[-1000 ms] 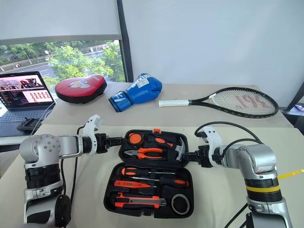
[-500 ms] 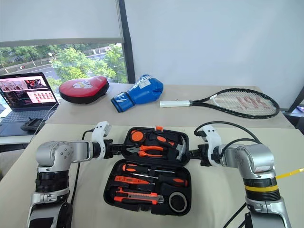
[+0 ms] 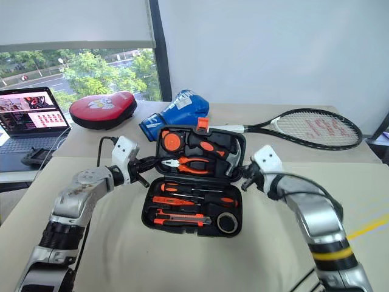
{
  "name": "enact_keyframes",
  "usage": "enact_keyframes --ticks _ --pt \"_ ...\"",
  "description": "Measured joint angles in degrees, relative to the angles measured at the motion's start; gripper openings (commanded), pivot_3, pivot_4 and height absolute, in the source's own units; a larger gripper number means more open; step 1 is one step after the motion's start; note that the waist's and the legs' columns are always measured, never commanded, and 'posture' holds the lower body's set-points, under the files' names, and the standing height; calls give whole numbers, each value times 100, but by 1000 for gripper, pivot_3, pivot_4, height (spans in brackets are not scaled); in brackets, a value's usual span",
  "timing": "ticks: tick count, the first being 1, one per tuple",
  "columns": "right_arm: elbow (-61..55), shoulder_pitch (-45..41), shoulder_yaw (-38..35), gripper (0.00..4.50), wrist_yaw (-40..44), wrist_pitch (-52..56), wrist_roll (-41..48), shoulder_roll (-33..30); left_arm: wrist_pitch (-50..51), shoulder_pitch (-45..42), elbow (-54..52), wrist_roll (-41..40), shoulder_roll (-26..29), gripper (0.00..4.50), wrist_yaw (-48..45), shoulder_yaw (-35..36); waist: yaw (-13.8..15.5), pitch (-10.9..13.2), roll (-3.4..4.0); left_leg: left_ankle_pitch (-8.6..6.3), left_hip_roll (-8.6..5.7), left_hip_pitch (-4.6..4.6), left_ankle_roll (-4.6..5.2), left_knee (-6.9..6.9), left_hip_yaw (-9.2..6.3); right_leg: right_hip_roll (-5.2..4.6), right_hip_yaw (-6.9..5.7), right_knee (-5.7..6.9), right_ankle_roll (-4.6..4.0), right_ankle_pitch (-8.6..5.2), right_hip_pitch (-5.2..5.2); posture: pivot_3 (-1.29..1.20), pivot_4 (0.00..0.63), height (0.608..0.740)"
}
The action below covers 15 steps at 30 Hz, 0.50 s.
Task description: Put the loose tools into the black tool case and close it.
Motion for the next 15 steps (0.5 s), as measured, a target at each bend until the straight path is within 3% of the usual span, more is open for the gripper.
enact_keyframes --ticks 6,10,13,15 --pt "-817 1676 -129 94 53 -2102 -950 -666 -2420 618 235 551 623 8 -601 -142 20 -1 0 -2 2 42 4 -16 -1 -3 -8 -49 17 -12 56 0 150 740" --pt "-1113 2610 -265 94 40 -3236 -1515 -966 -2942 929 297 573 807 8 -829 -145 16 1 1 -28 21 129 36 -11 0 -5 -7 -73 18 -13 156 0 150 740" --pt "-1322 3066 -277 94 -37 -3652 -1876 -974 -2705 1098 263 292 824 8 -914 -50 -1 0 1 -36 42 161 45 -4 4 -4 1 -74 21 -15 188 0 150 740" --pt "-1495 3361 -357 807 22 -3746 -1899 -1047 -2302 1313 88 -136 902 751 -1148 81 -21 0 2 -35 53 174 41 -5 10 -1 9 -70 20 -15 192 0 150 740"
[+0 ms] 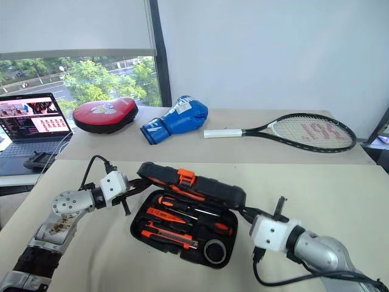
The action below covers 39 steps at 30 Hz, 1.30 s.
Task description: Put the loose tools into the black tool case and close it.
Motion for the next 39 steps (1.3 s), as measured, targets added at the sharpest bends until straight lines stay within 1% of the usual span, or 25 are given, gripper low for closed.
enact_keyframes --ticks 2,3,4,5,6,8,9,10,11,12,14,15,16,17,18,22,23,25,27,28,29,31,34,36,39 --pt "-82 469 -319 1384 220 -7 5 -136 539 279 13 -303 284 1360 -180 260 0 -1 1 -4 10 11 -10 -2 0 10 0 5 -4 -2 6 0 150 740" --pt "41 785 -594 1802 305 37 -5 -177 873 423 202 -434 483 1827 -214 502 8 1 -1 -6 16 5 -16 -1 -1 21 -5 4 -7 -4 4 0 150 740" --pt "139 964 -739 2139 357 72 -8 -192 1085 494 337 -499 586 2202 -220 691 19 2 -3 -6 18 2 -17 0 -1 23 -9 3 -9 -5 1 0 150 740" --pt "145 1107 -853 2359 417 88 -10 -191 1261 456 391 -558 608 2471 -224 771 23 2 -2 -6 18 -1 -16 5 -1 22 -10 3 -10 -5 1 0 150 740" --pt "21 1366 -1103 2808 567 96 -4 -220 1537 373 405 -725 612 2932 -261 866 80 3 5 -7 14 -7 -14 11 -7 12 -14 4 -9 -5 3 0 150 740" --pt "-212 1697 -1413 2846 793 256 153 -238 1825 261 448 -845 638 3584 -272 966 127 3 5 -9 16 -3 -12 19 -9 13 -19 3 -9 -5 13 0 150 740" --pt "-418 1882 -1571 2846 952 468 408 -204 2000 175 457 -917 637 3584 -266 1006 154 3 1 -10 19 -5 -11 24 -11 14 -20 -1 -9 -5 14 0 150 740" --pt "-626 2015 -1669 2599 1089 772 752 -151 2142 97 451 -972 618 3640 -262 1019 165 3 -1 -11 22 -6 -10 27 -12 13 -18 0 -10 -4 16 0 150 740" --pt "-974 2168 -1763 2308 1270 1231 1290 -134 2324 1 439 -1073 595 3646 -264 1022 169 2 -1 -15 22 -5 -3 29 -12 8 -15 1 -12 -4 15 0 150 740" --pt "-1254 2257 -1803 2075 1412 1576 1701 -144 2474 -60 399 -1160 581 3646 -272 1023 168 2 -1 -29 23 -4 20 29 -13 7 -14 2 -13 -2 15 0 150 740" --pt "-1822 2355 -1817 1459 1702 2285 2610 -309 2777 -135 257 -1339 537 3107 -327 1019 162 2 -1 -33 27 -2 23 29 -14 -1 -12 1 -17 0 14 0 150 740" --pt "-2084 2296 -1702 1067 1848 2571 2953 -501 2961 -176 151 -1447 523 2952 -382 1005 150 1 -4 -36 31 -1 18 30 -15 -4 -9 0 -20 2 13 0 150 740" --pt "-2243 2136 -1492 729 1959 2816 3178 -687 3154 -221 51 -1576 523 2570 -440 997 134 2 -11 -36 37 0 15 32 -15 -3 -10 -1 -24 5 14 0 150 740" --pt "-2416 1794 -1127 385 2087 3109 3429 -902 3362 -255 -146 -1709 529 2200 -523 989 110 5 -19 -35 38 -2 13 33 -17 -1 -14 -2 -26 6 11 0 150 740" --pt "-2505 1532 -901 17 2158 3270 3581 -987 3478 -295 -290 -1800 530 1761 -580 969 101 6 -19 -35 36 -5 12 33 -17 -2 -15 -1 -27 6 8 0 150 740" --pt "-2439 451 -23 0 2217 3708 3678 -1143 3982 -377 -575 -2059 706 174 -727 994 80 6 -18 -14 31 -7 -27 32 -16 20 -17 2 -31 4 3 0 150 740" --pt "-2366 102 280 0 2231 3813 3601 -1155 4101 -376 -645 -2109 781 68 -777 1014 76 7 -22 -13 31 -10 -28 31 -16 22 -18 1 -31 4 0 0 150 740" --pt "-2148 -577 872 0 2206 3979 3361 -1045 4318 -381 -786 -2278 868 68 -849 1055 63 8 -26 -12 28 -21 -30 35 -16 25 -17 2 -32 4 -8 0 150 740" --pt "-1872 -1098 1430 0 2150 4090 3058 -795 4496 -369 -963 -2397 948 68 -900 1110 43 11 -31 -11 27 -33 -31 39 -16 28 -19 2 -32 4 -17 0 150 740" --pt "-1570 -1485 1822 0 1931 4221 2797 -421 4616 -296 -1121 -2518 1056 68 -935 1168 31 10 -32 -9 27 -32 -35 40 -16 29 -18 6 -33 4 -19 0 150 740" --pt "-1457 -1583 1889 0 1819 4253 2715 -298 4662 -293 -1163 -2533 1066 68 -947 1179 20 10 -32 -7 28 -32 -38 41 -14 29 -16 8 -34 5 -19 0 150 740" --pt "-903 -2061 1910 0 1338 4502 2428 64 4758 -194 -1396 -2649 1137 68 -971 1261 5 11 -31 -1 26 -32 -44 44 -4 27 -8 16 -43 12 -25 0 150 740" --pt "-331 -2546 1688 0 877 4791 2178 271 4793 -110 -1619 -2744 1227 68 -1023 1320 23 12 -30 6 25 -39 -48 50 -1 27 -7 30 -50 16 -41 0 150 740" --pt "165 -3096 1652 0 619 5042 1993 456 4813 -63 -1659 -2754 1277 68 -1044 1346 35 13 -31 11 22 -47 -53 53 -1 29 -6 55 -51 15 -56 0 150 740" --pt "1288 -4154 1706 0 286 5162 1660 961 4828 -171 -1715 -2749 1284 68 -1089 1217 11 16 -30 15 20 -62 -57 74 4 39 0 85 -59 15 -76 0 150 740"
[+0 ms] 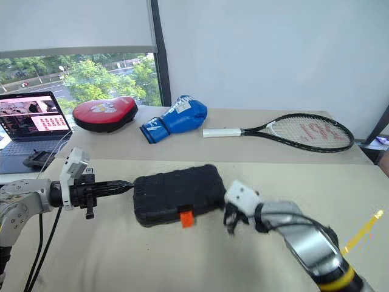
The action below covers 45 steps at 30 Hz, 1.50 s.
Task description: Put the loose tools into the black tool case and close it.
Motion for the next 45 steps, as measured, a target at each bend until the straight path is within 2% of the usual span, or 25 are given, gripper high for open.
enact_keyframes --ticks 4,8,9,10,11,12,15,16,19,21,24,26,30,45 --pt "1670 -1010 132 0 -149 -676 -460 602 -66 -319 -143 15 21 68 -214 -294 -42 0 0 3 8 4 -2 -3 -1 23 1 1 -7 -2 4 0 150 740" --pt "2375 -901 109 0 254 -1157 -362 795 -125 -609 -175 74 16 68 -366 -625 -46 2 4 2 8 -21 1 -5 -3 28 0 6 -2 -5 -8 0 150 740" --pt "2347 -821 42 575 343 -1158 -287 767 -149 -639 -178 94 16 282 -397 -666 -47 2 4 0 7 -29 4 -4 -3 27 0 4 -1 -6 -12 0 150 740" --pt "2214 -683 -107 673 481 -1142 -156 656 -162 -695 -175 117 12 559 -432 -737 -43 2 4 -4 4 -43 11 -2 -4 24 -1 1 3 -7 -20 0 150 740" --pt "1799 -407 -471 1149 665 -996 118 434 -161 -754 -175 122 7 861 -457 -814 -16 2 4 -9 0 -66 20 5 -4 19 -1 -1 10 -8 -39 0 150 740" --pt "1598 -296 -625 1336 731 -909 241 337 -161 -757 -170 128 10 1106 -477 -819 -14 2 4 -10 -1 -70 23 7 -5 16 -1 -1 13 -9 -42 0 150 740" --pt "334 413 -1386 2458 898 -292 876 -28 -166 -809 -179 178 13 2171 -485 -888 15 2 3 -17 -1 -83 32 12 -4 12 -6 0 23 -13 -54 0 150 740" --pt "-176 640 -1652 2689 905 60 1251 -7 -173 -815 -178 244 10 2429 -474 -903 12 2 3 -17 1 -82 32 12 -4 12 -7 1 23 -13 -53 0 150 740" --pt "-1160 1050 -1811 2689 662 769 1872 342 -308 -819 -180 366 -51 2429 -467 -1052 -37 1 3 -15 2 -62 28 11 -2 15 3 3 23 -13 -45 0 150 740" --pt "-1457 1107 -1570 2689 313 1033 1941 663 -466 -807 -178 530 -88 2429 -516 -1233 -55 1 3 -16 -2 -52 30 12 3 14 13 5 20 -12 -44 0 150 740" --pt "-1441 999 -1199 2689 -228 1228 1828 1083 -608 -798 -55 756 -212 2429 -543 -1426 -46 2 4 -17 -3 -45 40 17 3 15 16 10 11 -7 -40 0 150 740" --pt "-1398 961 -1032 2689 -390 1240 1752 1134 -675 -788 46 857 -263 2429 -557 -1531 -24 2 4 -12 -3 -45 43 20 2 15 14 12 9 -6 -40 0 150 740" --pt "-856 488 -784 2689 -800 1303 1557 1547 -1060 -743 379 1275 -409 2429 -621 -1824 -20 1 4 1 -6 -40 21 17 3 16 16 13 8 -5 -36 0 150 740" --pt "-560 315 -461 2689 -996 1624 1487 1803 -1260 -752 495 1419 -528 2429 -628 -1888 -11 0 5 -2 -6 -46 25 18 0 16 10 12 9 -5 -37 0 150 740"
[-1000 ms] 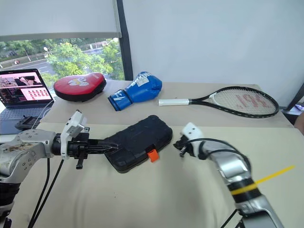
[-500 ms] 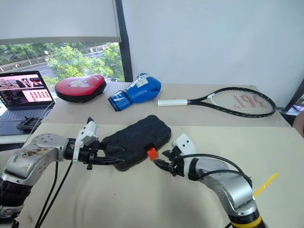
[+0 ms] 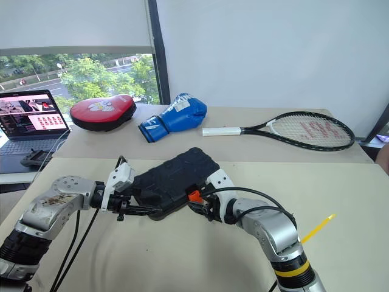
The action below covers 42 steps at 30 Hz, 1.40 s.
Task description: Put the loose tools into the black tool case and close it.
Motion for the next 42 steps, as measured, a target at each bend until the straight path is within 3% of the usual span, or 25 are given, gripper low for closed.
enact_keyframes --ticks 8,14,25,31,33,36,40,41,42 --pt "13 0 2 2689 -4 4 -2 1 -9 1 0 4 -2 2429 1 0 -1 0 0 0 0 0 0 0 0 0 0 0 0 0 0 0 150 740" --pt "47 -53 9 1174 21 4 -13 -35 -47 1 6 53 -19 2471 -1 0 -1 0 0 0 0 1 0 0 0 0 -1 1 0 0 0 0 150 740" --pt "237 -311 76 1179 190 -44 -41 -125 -236 17 104 180 -93 2471 -32 1 -9 0 0 0 0 2 0 1 0 -1 0 4 0 1 1 0 150 740" --pt "839 -536 309 1179 443 -691 -320 -68 -374 48 129 251 -108 2471 -64 -13 -51 0 0 0 1 11 0 0 0 0 0 6 0 1 9 0 150 740" --pt "1000 -595 385 2185 560 -871 -364 -73 -403 51 131 260 -125 2471 -66 -37 -76 0 0 -2 2 25 3 -2 0 0 0 6 -1 1 22 0 150 740" --pt "1114 -602 462 3094 751 -1065 -428 -124 -404 53 131 277 -157 2471 -58 -59 -108 0 0 -16 5 45 28 -7 -1 0 0 3 0 0 39 0 150 740" --pt "666 -421 328 3094 995 -960 -328 -710 -404 71 123 273 -197 2471 -43 -59 -53 0 2 -15 -1 43 25 -5 -2 -14 -4 -1 1 -1 42 0 150 740" --pt "529 -363 189 2534 1063 -838 -251 -908 -405 80 126 273 -196 2471 -43 -47 -43 0 2 -15 -1 44 25 -4 -2 -15 -4 -3 2 -1 45 0 150 740" --pt "419 -340 51 2330 1103 -721 -201 -1050 -404 83 128 274 -196 2471 -42 -43 -43 0 2 -15 -1 45 25 -5 -1 -15 -3 -5 2 -1 46 0 150 740"
